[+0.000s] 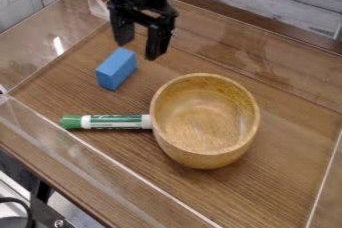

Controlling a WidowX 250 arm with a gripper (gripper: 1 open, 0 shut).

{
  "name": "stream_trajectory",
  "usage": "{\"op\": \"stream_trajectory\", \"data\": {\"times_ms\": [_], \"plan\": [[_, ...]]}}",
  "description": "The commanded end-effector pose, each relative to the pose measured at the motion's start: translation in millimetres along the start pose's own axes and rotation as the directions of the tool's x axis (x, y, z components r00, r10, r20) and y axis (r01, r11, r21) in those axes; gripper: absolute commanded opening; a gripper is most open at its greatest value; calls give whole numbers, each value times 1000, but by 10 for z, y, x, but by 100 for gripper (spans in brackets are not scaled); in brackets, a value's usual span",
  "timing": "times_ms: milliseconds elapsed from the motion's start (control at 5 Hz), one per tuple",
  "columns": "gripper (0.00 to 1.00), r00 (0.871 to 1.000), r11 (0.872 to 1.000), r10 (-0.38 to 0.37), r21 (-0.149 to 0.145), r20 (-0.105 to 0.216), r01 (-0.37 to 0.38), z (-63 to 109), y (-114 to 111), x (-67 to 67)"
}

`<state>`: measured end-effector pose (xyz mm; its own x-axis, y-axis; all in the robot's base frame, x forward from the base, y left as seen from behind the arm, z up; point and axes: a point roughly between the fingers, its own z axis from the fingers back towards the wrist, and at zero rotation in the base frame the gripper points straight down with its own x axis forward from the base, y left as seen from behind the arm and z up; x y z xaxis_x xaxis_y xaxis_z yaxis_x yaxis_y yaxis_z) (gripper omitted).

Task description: Put the blue block in the brown bowl

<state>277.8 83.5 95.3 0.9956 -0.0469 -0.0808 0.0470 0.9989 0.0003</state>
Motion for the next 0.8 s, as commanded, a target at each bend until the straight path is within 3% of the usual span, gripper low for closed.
{"op": "stream_trajectory", "data": {"times_ms": [0,600], "plan": [[100,999,1000,-3,18,52,2,66,136,22],[100,998,1000,19,10,58,-20,-133,343,47]]}}
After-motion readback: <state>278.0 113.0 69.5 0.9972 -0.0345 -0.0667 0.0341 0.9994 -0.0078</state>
